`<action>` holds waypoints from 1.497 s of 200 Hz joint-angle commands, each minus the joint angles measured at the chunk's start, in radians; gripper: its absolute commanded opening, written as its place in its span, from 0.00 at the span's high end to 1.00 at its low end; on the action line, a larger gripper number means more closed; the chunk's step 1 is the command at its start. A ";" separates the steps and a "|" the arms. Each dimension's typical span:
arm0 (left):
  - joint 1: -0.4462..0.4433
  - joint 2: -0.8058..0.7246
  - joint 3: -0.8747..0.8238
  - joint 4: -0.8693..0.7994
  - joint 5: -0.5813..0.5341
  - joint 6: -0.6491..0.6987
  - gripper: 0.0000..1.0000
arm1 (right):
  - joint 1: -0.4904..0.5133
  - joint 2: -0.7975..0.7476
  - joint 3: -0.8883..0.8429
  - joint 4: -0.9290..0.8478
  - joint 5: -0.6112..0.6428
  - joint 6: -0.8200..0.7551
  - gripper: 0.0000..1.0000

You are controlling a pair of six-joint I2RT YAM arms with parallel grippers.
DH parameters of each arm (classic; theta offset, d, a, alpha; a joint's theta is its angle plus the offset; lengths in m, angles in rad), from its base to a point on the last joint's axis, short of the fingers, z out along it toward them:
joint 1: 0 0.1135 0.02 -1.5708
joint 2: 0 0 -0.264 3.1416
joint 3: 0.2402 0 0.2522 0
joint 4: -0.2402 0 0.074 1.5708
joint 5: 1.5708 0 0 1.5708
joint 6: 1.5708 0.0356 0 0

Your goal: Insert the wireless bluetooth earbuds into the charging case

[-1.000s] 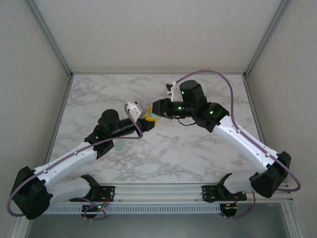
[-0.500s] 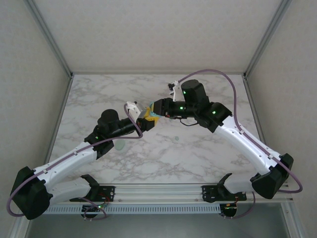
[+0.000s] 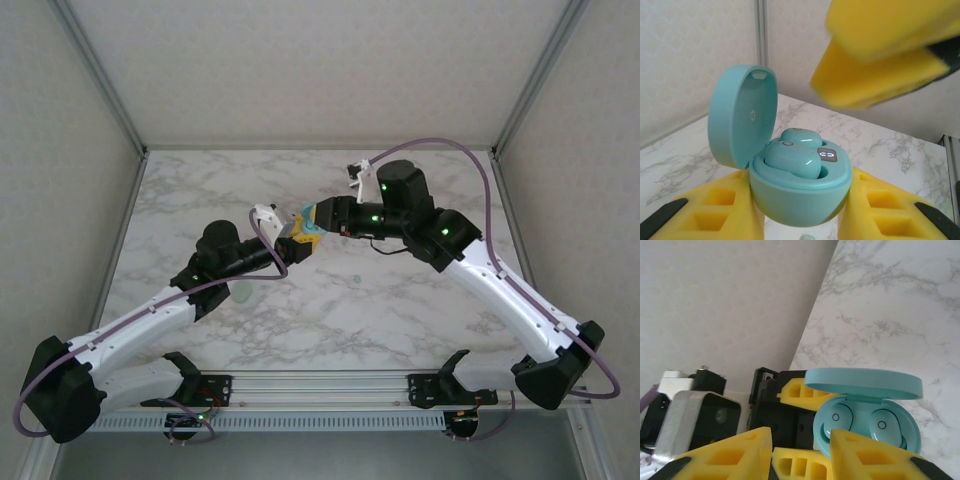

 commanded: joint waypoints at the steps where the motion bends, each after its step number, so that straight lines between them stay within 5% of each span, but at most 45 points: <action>1: -0.010 -0.031 0.025 0.005 0.010 0.011 0.81 | -0.005 -0.034 0.075 -0.071 0.159 -0.046 0.63; 39: -0.010 -0.046 0.034 -0.028 0.031 0.024 0.81 | -0.063 0.077 0.193 -0.184 0.216 -0.058 0.59; 109: -0.010 -0.053 0.049 -0.032 0.040 0.031 0.81 | -0.105 0.278 0.307 -0.208 -0.017 -0.071 0.51; 167: -0.010 -0.036 0.055 0.005 -0.003 0.010 0.81 | -0.107 0.207 0.211 -0.225 -0.095 -0.106 0.50; 240: -0.010 -0.022 0.077 0.046 0.024 -0.032 0.81 | -0.183 0.020 -0.155 0.222 -0.362 0.176 0.35; 299: -0.010 -0.014 0.089 0.075 0.039 -0.051 0.81 | -0.188 0.052 -0.299 0.586 -0.548 0.430 0.37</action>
